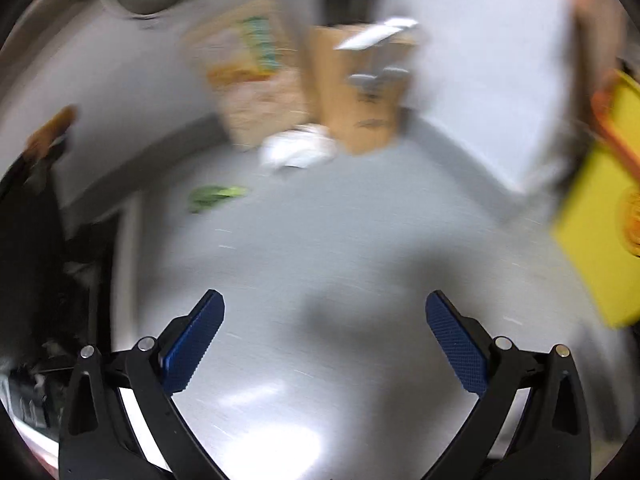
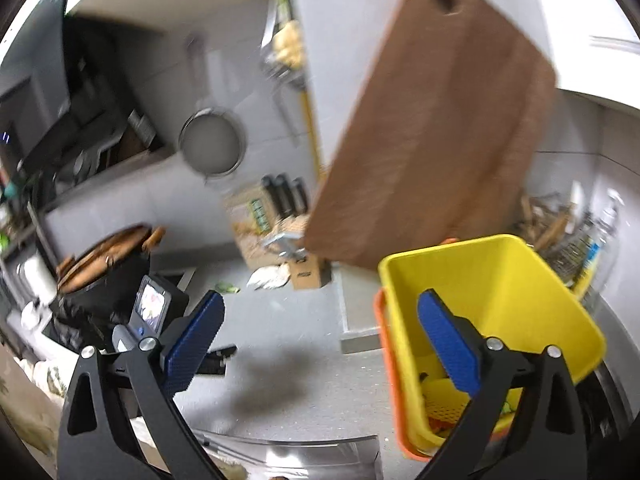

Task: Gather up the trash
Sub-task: 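Lower the left gripper to the green leaf and grasp it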

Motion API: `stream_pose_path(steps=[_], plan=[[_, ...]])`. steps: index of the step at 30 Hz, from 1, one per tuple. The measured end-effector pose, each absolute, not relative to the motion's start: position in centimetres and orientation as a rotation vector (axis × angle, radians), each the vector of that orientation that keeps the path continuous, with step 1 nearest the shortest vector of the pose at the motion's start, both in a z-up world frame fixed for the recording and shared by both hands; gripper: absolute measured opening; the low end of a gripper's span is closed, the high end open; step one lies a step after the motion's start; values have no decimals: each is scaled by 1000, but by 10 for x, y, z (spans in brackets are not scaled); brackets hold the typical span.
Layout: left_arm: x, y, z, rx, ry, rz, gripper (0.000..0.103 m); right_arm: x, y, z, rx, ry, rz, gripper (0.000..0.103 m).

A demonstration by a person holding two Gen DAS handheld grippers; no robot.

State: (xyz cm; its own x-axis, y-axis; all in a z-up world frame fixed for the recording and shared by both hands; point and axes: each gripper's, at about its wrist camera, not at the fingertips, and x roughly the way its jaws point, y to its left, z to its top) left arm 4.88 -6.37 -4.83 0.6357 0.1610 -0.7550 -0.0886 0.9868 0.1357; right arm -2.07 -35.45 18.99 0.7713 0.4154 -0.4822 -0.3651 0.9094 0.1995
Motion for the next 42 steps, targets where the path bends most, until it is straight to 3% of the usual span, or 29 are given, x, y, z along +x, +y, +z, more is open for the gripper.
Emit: stream_pose_path(steps=[3, 13, 21, 22, 23, 24, 25, 26, 27, 42], plan=[[61, -33, -60, 93, 753, 288, 99, -14, -337, 186, 110, 563, 481, 94], [186, 67, -117, -49, 939, 425, 99, -15, -293, 170, 96, 643, 565, 94], [237, 86, -133, -65, 995, 430, 99, -20, -286, 165, 87, 694, 517, 94], [240, 85, -135, -54, 999, 432, 93, -20, -286, 165, 87, 696, 512, 94], [243, 84, -140, -42, 1013, 416, 76, -20, -286, 165, 88, 699, 506, 94], [241, 84, -139, -62, 998, 378, 52, -20, -286, 165, 89, 701, 505, 94], [242, 84, -137, -110, 1001, 322, 38, -20, -286, 164, 91, 703, 504, 94], [242, 84, -136, -116, 1009, 315, 13, -19, -285, 164, 91, 705, 502, 94], [239, 85, -132, -140, 1006, 280, 5, -18, -285, 164, 90, 705, 503, 94], [70, 55, -71, -408, 848, -10, 4, 27, -233, 125, 31, 755, 674, 94]])
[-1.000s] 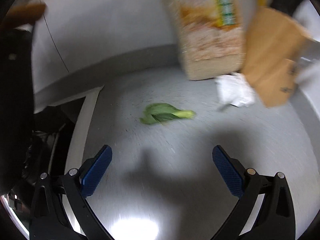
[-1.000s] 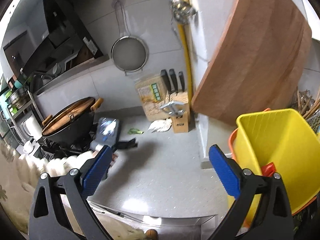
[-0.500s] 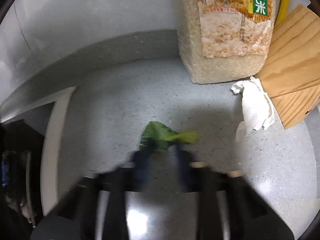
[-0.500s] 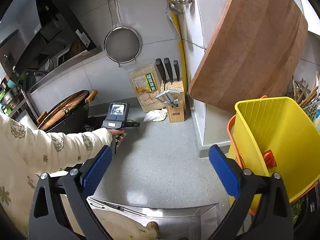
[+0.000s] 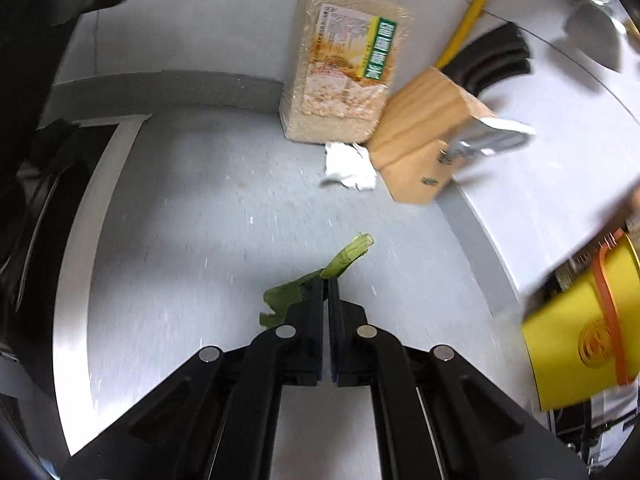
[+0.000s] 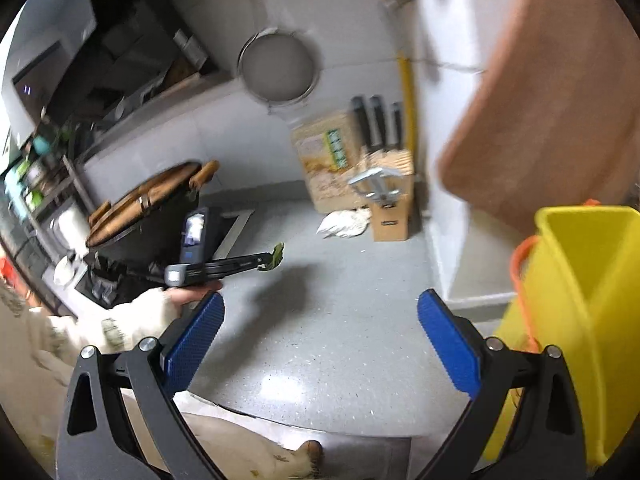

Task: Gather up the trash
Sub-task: 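Grasp the white tissue beside the knife block with the right gripper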

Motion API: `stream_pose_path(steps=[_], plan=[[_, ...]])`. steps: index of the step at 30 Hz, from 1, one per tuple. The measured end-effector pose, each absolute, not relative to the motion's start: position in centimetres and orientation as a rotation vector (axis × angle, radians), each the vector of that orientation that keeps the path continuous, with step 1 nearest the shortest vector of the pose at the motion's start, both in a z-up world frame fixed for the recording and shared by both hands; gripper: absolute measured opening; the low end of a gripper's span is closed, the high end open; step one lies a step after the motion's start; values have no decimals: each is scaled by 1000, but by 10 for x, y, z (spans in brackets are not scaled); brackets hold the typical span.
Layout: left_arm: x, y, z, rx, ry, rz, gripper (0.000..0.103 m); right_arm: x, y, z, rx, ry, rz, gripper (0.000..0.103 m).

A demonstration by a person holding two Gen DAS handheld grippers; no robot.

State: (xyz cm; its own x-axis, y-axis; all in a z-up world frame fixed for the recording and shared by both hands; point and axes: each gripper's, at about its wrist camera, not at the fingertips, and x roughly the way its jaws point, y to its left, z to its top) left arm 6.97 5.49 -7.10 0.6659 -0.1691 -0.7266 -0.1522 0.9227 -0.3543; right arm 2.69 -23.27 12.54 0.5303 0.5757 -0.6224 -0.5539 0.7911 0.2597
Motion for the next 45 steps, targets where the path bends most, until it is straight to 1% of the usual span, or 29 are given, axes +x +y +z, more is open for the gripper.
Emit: stream_pose_path(steps=[2, 8, 13, 17, 22, 25, 26, 27, 29, 31, 33, 36, 40, 42, 45], plan=[[47, 52, -71, -396, 858, -12, 4, 45, -207, 109, -20, 780, 703, 94], [-20, 62, -86, -358, 900, 44, 4, 114, -117, 56, -143, 744, 733, 94], [-48, 63, -69, -255, 877, 104, 4, 185, -29, -5, -335, 728, 667, 94], [-54, 66, -60, -249, 878, 122, 4, 238, 22, -46, -446, 754, 559, 94], [-59, 65, -56, -243, 885, 133, 4, 285, 40, -75, -427, 832, 439, 94], [-61, 64, -51, -221, 871, 151, 4, 298, 43, -92, -499, 870, 381, 93], [-60, 64, -49, -217, 863, 158, 4, 299, 40, -97, -496, 890, 423, 69], [-58, 66, -47, -220, 857, 163, 4, 299, 35, -97, -447, 906, 472, 7], [-55, 70, -44, -240, 845, 171, 4, 299, 24, -98, -410, 954, 487, 4], [-50, 73, -42, -243, 837, 169, 4, 281, 11, -88, -380, 916, 538, 4], [-45, 75, -40, -244, 830, 163, 4, 257, -13, -66, -245, 881, 620, 4], [-36, 77, -41, -250, 824, 150, 4, 212, -65, -18, 3, 835, 761, 4], [-24, 76, -45, -268, 827, 131, 4, 157, -123, 36, 186, 799, 852, 4], [-19, 74, -45, -274, 826, 115, 4, 138, -140, 54, 288, 796, 889, 4], [-13, 66, -44, -254, 824, 91, 4, 117, -169, 82, 369, 757, 926, 4]])
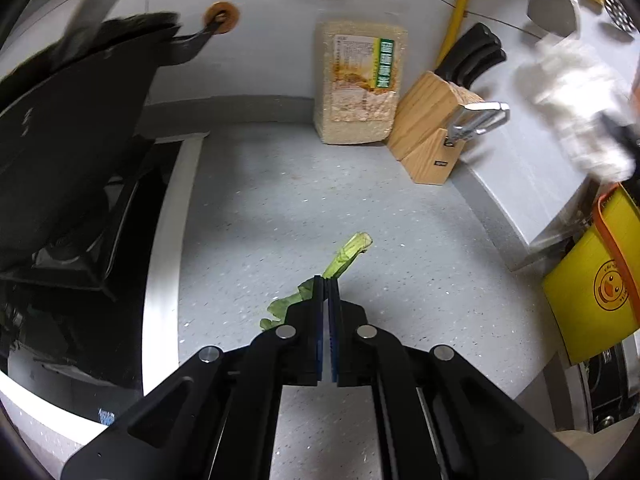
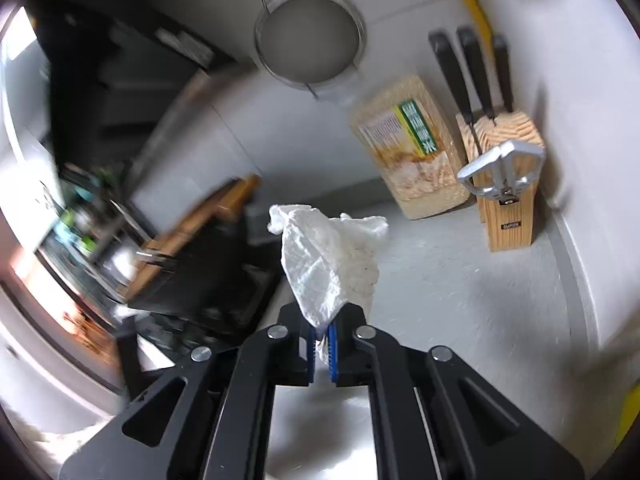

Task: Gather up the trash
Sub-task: 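Grasp the white tissue beside the knife block with the right gripper, then carry the white tissue into the yellow bin and open the right gripper, then carry the green leaf over the yellow bin and open the left gripper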

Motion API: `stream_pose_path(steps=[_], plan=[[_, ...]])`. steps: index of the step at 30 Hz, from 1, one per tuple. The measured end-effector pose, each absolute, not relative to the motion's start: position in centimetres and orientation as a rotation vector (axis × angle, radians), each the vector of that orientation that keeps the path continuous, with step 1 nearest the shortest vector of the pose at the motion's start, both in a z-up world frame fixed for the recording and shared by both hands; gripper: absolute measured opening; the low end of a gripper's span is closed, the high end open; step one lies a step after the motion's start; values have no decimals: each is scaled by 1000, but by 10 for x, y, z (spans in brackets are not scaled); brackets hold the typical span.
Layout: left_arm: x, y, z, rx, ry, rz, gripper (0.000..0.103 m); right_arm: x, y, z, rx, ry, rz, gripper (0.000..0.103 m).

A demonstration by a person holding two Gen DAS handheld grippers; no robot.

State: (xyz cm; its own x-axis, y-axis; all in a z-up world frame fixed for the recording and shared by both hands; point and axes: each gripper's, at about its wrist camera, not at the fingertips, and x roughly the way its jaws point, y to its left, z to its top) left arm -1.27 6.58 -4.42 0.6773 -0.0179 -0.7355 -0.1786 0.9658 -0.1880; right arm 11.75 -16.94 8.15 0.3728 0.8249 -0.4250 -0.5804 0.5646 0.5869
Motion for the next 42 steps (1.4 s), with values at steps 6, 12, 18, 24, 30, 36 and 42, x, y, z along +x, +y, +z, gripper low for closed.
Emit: stream_pose_path(steps=[6, 12, 18, 24, 30, 36, 42], plan=[[-3, 46, -48, -227, 835, 43, 4, 65, -226, 142, 279, 587, 843, 4], [2, 23, -45, -215, 835, -27, 4, 36, -308, 189, 107, 413, 533, 4], [3, 3, -36, -195, 821, -87, 4, 28, -381, 223, -8, 442, 218, 4], [5, -15, -25, -178, 800, -121, 4, 43, -443, 190, 70, 687, -7, 4], [9, -27, -22, -157, 807, -146, 4, 47, -457, 161, 90, 816, -39, 48], [7, -41, -5, -126, 774, -188, 4, 33, -462, 164, 133, 729, -89, 92], [4, -64, 52, -138, 647, -281, 4, 17, -479, 181, 212, 626, -125, 92]])
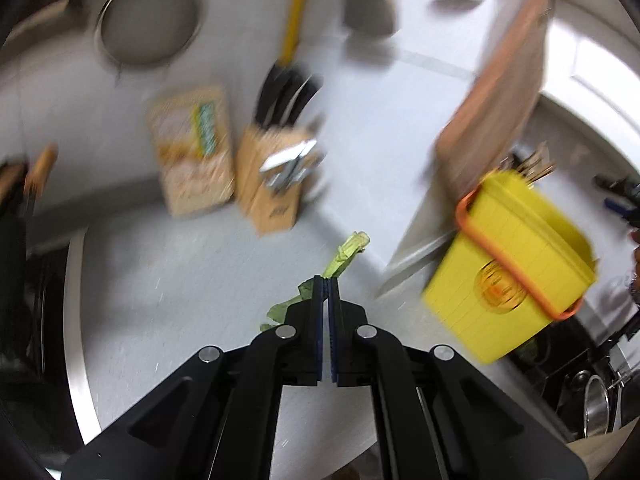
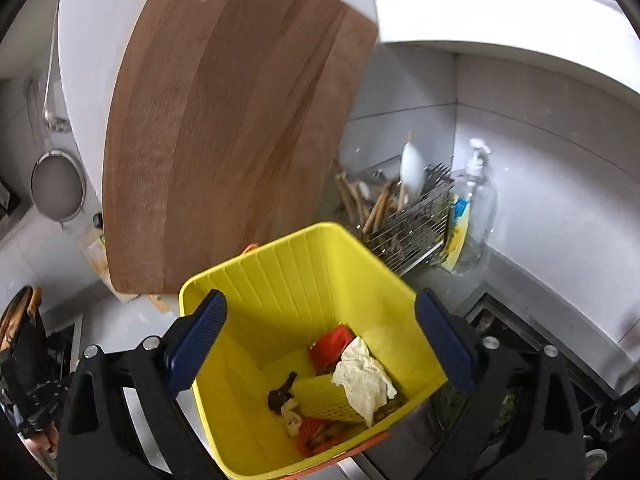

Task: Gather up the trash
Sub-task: 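Carry the green leaf over the yellow bin and open the left gripper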

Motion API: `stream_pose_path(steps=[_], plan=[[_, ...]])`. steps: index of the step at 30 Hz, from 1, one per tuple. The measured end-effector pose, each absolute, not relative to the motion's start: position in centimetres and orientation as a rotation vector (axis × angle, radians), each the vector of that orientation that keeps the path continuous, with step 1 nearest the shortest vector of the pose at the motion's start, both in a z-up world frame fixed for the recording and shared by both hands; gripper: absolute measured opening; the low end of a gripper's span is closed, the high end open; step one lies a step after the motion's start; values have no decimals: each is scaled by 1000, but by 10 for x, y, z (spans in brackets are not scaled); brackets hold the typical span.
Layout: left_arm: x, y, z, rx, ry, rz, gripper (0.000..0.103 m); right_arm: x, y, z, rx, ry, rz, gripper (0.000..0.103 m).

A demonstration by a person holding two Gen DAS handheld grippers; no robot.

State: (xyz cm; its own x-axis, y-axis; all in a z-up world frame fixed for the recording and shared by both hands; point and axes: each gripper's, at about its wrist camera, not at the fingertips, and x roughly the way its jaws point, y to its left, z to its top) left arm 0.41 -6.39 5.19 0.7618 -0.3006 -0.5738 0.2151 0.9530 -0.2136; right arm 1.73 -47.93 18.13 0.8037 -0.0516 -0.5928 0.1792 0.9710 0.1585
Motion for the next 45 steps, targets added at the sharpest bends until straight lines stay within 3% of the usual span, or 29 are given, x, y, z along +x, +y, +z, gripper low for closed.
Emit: stream_pose_path(steps=[10, 19, 29, 43, 44, 45], plan=[[41, -215, 146, -37, 479, -784, 4, -22, -509, 183, 289, 561, -186, 92], [65, -327, 159, 165, 549, -887, 4, -81, -539, 178, 380, 521, -289, 92], [66, -363, 138, 235, 624, -914, 4, -120, -556, 172, 410, 525, -369, 92], [75, -378, 114, 281, 753, -854, 5, -113, -556, 169, 389, 564, -319, 92], [75, -378, 113, 281, 763, -852, 6, -112, -555, 169, 384, 566, -312, 92], [75, -379, 112, 286, 769, -849, 16, -111, -553, 169, 375, 570, -306, 92]])
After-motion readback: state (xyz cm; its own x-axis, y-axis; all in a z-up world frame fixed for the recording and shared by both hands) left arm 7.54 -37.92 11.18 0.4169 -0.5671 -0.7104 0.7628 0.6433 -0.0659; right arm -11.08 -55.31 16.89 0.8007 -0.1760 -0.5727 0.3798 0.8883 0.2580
